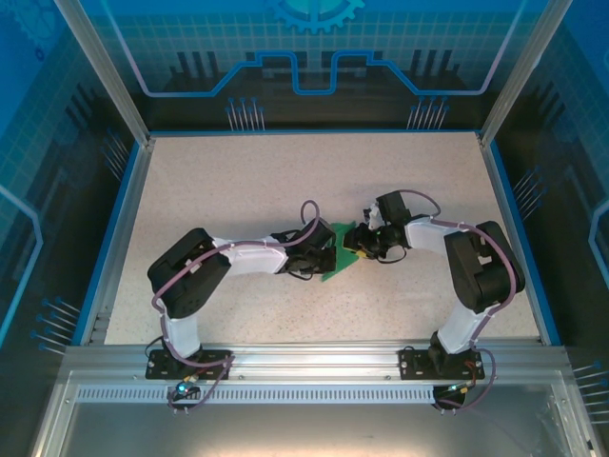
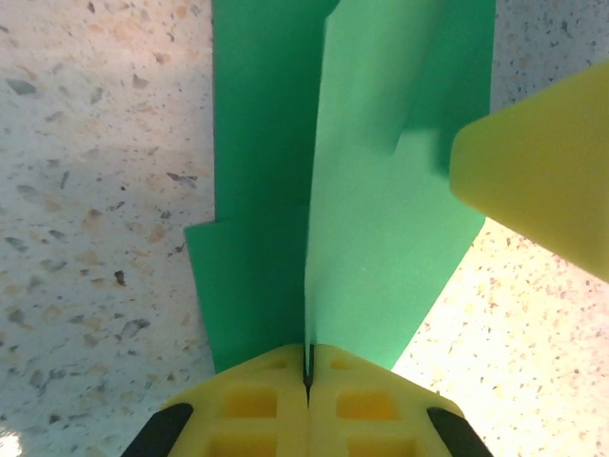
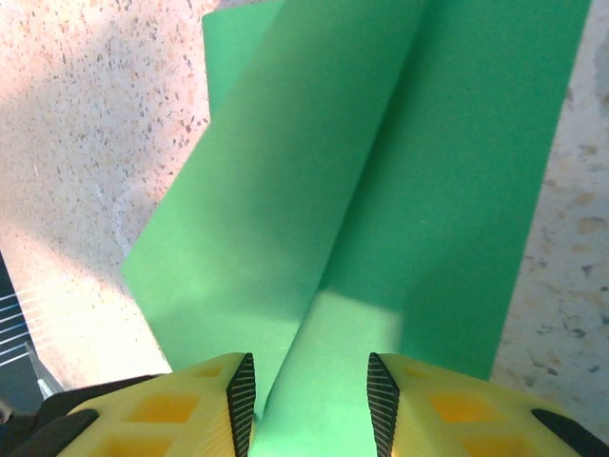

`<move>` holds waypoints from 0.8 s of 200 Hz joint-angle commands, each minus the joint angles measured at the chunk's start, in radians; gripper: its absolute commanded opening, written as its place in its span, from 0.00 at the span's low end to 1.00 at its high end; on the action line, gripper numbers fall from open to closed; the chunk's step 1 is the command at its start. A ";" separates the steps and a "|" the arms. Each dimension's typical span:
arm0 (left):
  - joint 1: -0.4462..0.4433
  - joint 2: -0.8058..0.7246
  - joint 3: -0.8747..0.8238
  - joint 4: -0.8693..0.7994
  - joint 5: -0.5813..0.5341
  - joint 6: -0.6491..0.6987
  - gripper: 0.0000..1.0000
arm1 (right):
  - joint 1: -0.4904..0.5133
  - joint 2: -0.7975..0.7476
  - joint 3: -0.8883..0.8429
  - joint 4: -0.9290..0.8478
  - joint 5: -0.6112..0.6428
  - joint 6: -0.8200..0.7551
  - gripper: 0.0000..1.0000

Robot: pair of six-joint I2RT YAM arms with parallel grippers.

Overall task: Fold a paper plane with a square sheet of paper (pick it up from the middle)
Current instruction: Fourth fold the wing at the center of the table.

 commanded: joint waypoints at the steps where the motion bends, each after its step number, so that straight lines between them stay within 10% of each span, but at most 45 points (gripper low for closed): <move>1: 0.019 -0.011 -0.043 0.136 0.131 -0.071 0.06 | -0.010 -0.009 -0.006 0.014 -0.044 -0.030 0.39; 160: 0.091 0.019 -0.218 0.494 0.263 -0.272 0.05 | 0.063 0.086 0.103 -0.134 0.082 -0.127 0.38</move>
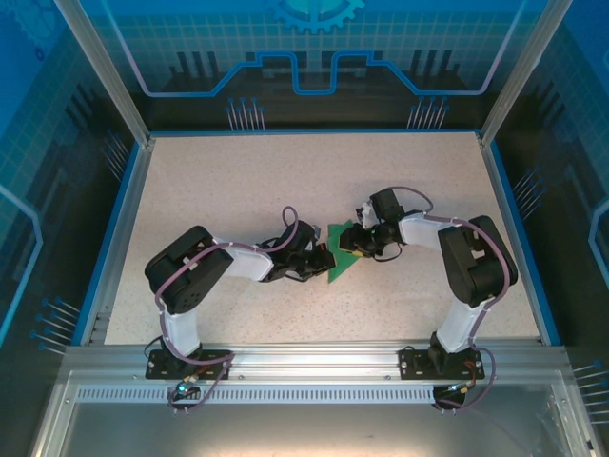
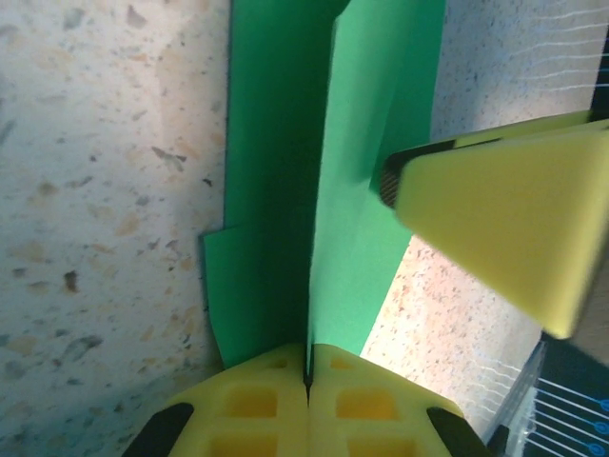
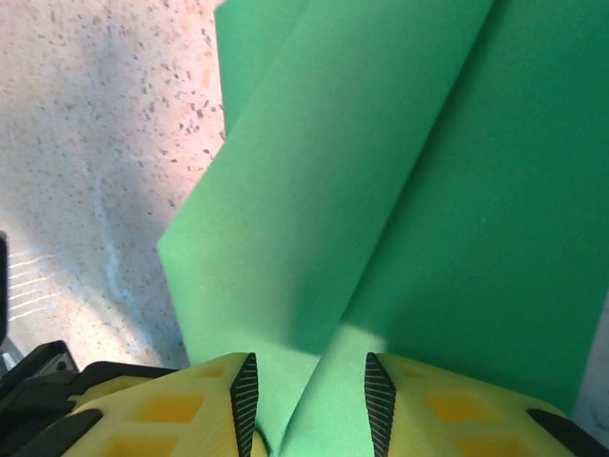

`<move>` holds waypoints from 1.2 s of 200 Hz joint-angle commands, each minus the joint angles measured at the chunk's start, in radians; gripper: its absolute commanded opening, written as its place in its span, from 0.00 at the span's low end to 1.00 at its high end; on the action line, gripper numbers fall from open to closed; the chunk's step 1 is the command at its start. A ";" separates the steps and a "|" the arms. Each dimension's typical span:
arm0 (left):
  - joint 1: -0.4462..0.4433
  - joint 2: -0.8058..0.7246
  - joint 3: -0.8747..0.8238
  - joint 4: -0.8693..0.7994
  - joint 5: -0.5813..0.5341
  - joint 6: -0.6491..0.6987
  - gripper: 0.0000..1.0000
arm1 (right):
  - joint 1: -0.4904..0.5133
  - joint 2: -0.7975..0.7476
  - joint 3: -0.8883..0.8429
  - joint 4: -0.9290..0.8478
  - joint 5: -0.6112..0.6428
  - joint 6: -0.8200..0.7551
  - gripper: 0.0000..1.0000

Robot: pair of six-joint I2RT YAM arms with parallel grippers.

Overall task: Fold a paper plane with a square sheet of paper (pick it up from the middle)
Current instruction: Fourth fold the wing at the center of the table.

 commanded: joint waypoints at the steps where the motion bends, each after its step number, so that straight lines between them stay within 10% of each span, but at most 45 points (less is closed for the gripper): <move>1: 0.007 0.011 -0.007 0.043 0.024 -0.018 0.05 | 0.028 0.027 0.034 -0.073 0.062 -0.038 0.38; 105: 0.046 0.006 0.013 0.016 0.033 0.043 0.31 | 0.064 0.093 0.078 -0.173 0.220 -0.033 0.36; 240: 0.105 0.063 0.200 -0.127 0.069 0.158 0.28 | 0.005 0.015 0.019 -0.070 0.090 -0.042 0.32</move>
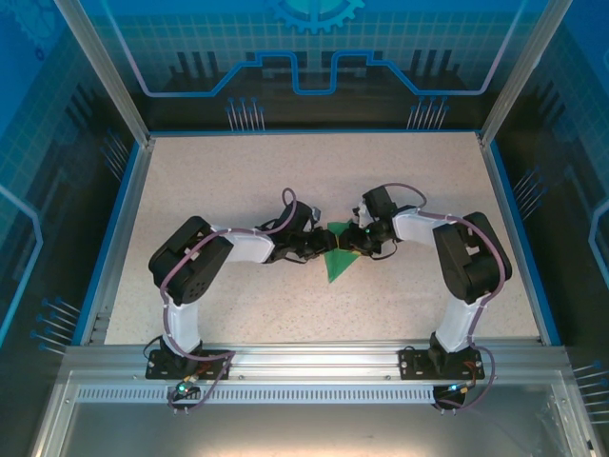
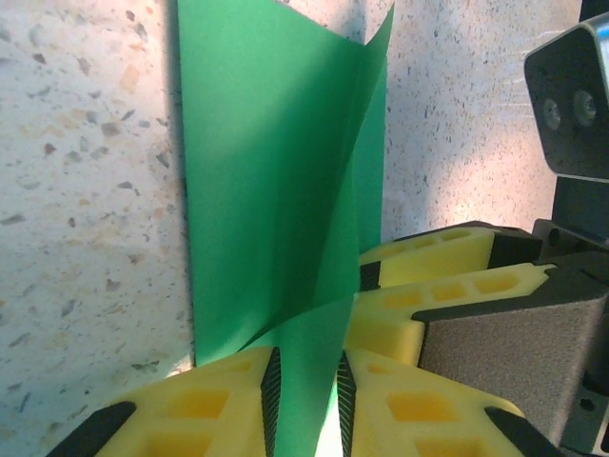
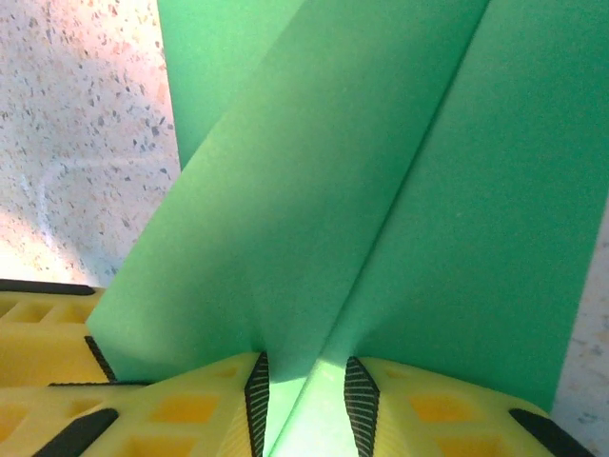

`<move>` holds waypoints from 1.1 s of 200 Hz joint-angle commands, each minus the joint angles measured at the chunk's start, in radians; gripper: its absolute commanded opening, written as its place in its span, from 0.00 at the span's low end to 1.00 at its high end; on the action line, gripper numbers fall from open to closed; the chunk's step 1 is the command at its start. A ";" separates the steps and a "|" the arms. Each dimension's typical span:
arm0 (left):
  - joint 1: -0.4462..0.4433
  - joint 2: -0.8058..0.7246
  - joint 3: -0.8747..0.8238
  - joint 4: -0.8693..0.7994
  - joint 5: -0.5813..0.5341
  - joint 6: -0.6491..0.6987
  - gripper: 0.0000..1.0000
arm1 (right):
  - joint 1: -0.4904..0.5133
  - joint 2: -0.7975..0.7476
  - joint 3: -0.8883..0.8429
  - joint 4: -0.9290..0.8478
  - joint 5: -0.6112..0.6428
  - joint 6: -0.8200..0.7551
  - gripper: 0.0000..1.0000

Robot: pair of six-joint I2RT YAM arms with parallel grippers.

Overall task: Fold a paper plane with a square sheet of paper (pick it up from the middle)
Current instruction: Fourth fold the wing at the center of the table.

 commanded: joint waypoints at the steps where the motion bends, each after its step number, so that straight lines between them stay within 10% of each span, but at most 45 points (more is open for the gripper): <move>1: 0.009 0.003 0.040 -0.021 0.009 0.040 0.29 | -0.019 -0.015 -0.035 -0.008 -0.003 -0.023 0.32; 56: 0.058 -0.120 -0.010 -0.072 -0.067 0.066 0.51 | -0.014 -0.174 -0.064 -0.036 0.053 -0.022 0.37; 103: 0.075 -0.234 -0.042 -0.254 -0.312 0.104 0.65 | 0.119 -0.261 -0.039 -0.174 0.355 0.037 0.44; 220: 0.110 -0.339 -0.121 -0.324 -0.438 0.094 0.83 | 0.339 -0.065 0.157 -0.324 0.557 0.098 0.45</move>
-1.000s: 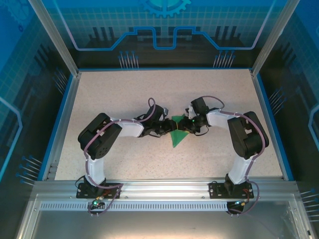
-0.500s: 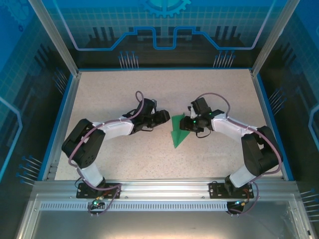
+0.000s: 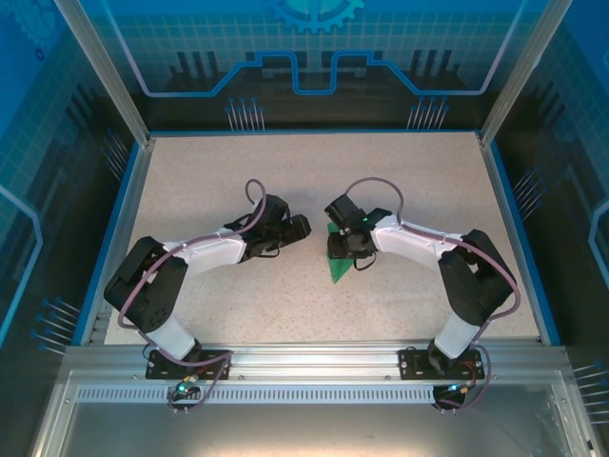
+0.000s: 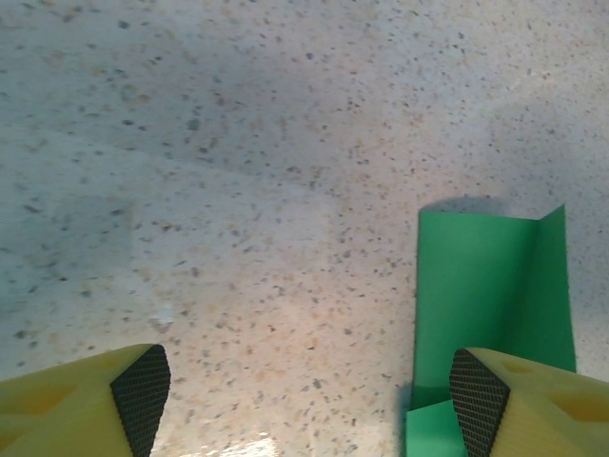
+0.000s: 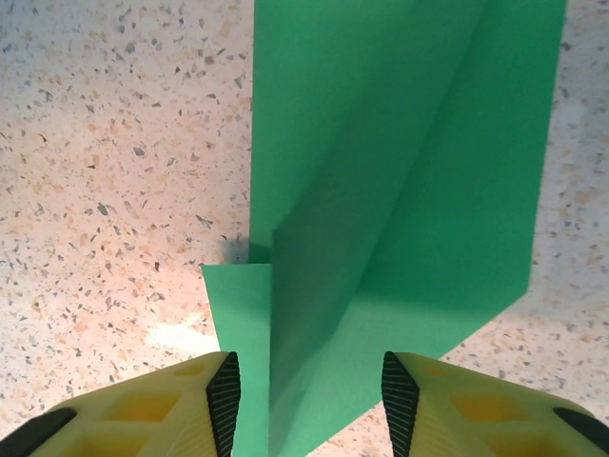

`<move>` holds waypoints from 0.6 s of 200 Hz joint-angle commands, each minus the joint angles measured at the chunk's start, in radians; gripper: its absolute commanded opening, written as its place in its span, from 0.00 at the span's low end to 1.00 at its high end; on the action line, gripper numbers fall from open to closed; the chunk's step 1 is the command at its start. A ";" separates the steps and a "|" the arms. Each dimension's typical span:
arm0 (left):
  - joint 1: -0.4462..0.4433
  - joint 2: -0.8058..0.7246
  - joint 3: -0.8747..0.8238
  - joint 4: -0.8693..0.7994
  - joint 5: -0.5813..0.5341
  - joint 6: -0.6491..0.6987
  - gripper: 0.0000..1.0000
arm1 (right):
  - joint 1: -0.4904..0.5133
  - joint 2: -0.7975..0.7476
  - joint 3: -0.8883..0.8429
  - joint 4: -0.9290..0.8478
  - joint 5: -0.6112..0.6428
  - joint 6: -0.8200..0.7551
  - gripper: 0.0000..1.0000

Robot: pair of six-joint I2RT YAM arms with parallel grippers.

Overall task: Fold a paper plane with a square sheet of paper (pick it up from the middle)
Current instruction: Fourth fold the wing at the center of the table.

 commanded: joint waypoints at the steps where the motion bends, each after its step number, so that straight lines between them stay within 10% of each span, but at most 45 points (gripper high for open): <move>1: 0.021 -0.042 -0.018 -0.035 -0.042 0.000 0.83 | 0.030 0.048 0.043 -0.050 0.023 0.014 0.45; 120: 0.052 -0.113 -0.063 -0.041 -0.014 0.009 0.86 | -0.006 0.063 0.082 -0.025 0.002 -0.318 0.06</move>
